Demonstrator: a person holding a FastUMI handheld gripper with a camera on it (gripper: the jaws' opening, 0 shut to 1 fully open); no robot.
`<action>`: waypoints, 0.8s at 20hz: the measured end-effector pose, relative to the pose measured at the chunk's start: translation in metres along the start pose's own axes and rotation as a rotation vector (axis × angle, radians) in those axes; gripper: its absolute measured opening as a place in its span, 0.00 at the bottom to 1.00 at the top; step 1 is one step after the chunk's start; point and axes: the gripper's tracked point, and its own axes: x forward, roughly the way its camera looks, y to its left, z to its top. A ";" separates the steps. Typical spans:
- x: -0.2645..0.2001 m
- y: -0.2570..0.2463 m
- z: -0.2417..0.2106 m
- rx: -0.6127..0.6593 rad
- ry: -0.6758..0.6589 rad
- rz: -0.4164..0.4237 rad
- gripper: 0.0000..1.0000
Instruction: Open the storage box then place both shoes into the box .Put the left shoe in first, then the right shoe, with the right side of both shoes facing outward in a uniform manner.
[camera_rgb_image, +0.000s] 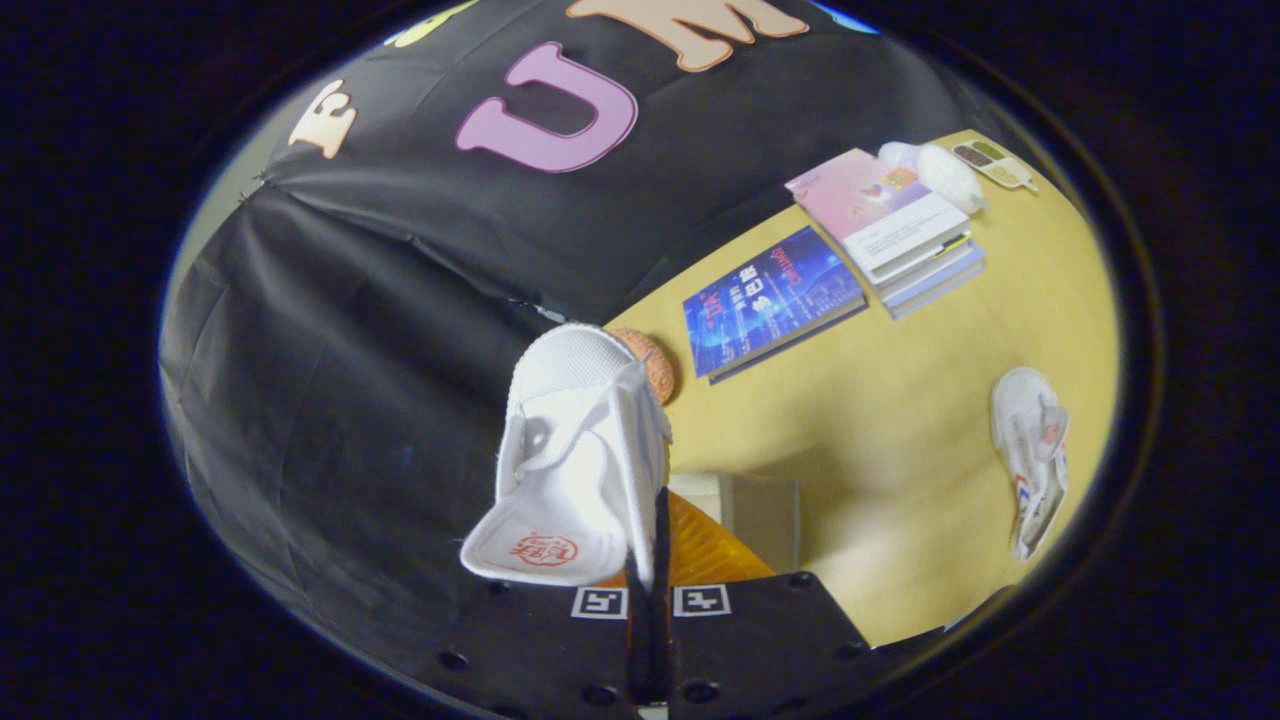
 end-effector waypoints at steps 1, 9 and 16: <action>0.008 0.008 -0.014 0.002 0.022 0.001 0.03; 0.059 0.025 -0.109 0.000 0.153 -0.058 0.03; 0.085 0.009 -0.133 0.047 0.137 -0.146 0.03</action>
